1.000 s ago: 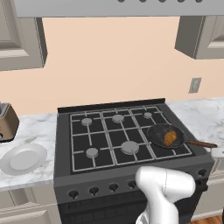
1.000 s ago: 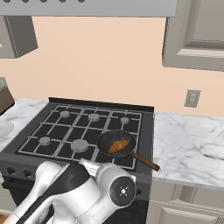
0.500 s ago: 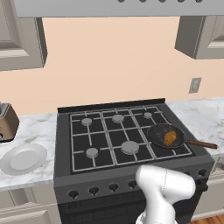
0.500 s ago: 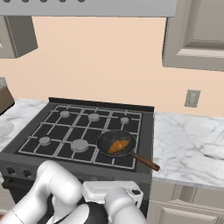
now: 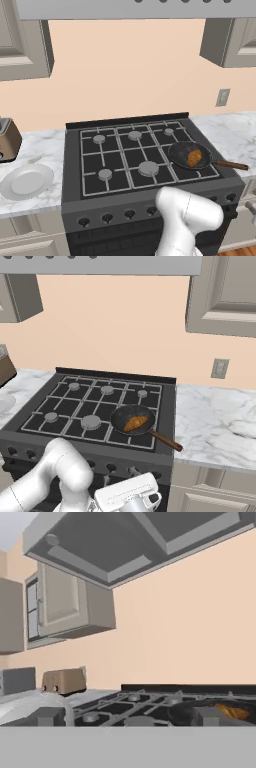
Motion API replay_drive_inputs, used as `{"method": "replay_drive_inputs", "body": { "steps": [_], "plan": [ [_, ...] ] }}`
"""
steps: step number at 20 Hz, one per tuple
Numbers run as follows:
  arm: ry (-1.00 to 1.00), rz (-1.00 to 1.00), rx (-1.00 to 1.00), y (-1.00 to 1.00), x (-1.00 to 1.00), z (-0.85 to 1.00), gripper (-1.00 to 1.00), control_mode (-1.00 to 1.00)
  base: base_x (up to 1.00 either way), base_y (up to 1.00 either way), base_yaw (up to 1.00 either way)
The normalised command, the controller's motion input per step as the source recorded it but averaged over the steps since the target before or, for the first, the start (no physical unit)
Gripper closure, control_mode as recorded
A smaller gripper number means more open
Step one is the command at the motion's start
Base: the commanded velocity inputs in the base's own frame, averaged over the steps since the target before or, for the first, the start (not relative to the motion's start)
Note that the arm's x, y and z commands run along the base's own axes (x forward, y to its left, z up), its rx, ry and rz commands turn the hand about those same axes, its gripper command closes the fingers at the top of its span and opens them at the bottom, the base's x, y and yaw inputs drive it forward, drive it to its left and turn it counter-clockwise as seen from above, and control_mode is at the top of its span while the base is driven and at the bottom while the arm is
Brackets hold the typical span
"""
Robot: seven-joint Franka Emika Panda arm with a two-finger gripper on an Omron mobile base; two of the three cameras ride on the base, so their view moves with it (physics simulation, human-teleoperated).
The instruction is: Pick the croissant and place it on the pan. Then turn on the stove to warm the croissant.
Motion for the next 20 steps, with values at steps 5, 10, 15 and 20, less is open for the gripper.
{"method": "replay_drive_inputs", "body": {
  "steps": [5, 10, 15, 20],
  "plan": [
    [-0.16, 0.00, 0.00, 0.00, 0.00, -0.21, -1.00, -1.00, 0.00, 0.00, 0.00],
    [-0.02, 0.00, 0.00, 0.00, 0.00, -0.13, -1.00, -1.00, 0.00, 0.00, 0.00],
    [0.00, 0.00, 0.00, -0.05, 0.00, -0.08, -1.00, -1.00, 0.00, 0.00, 0.00],
    [0.07, 0.00, 0.01, -0.28, 0.00, -0.08, -1.00, -1.00, 0.00, 0.00, 0.00]
  ]
}}
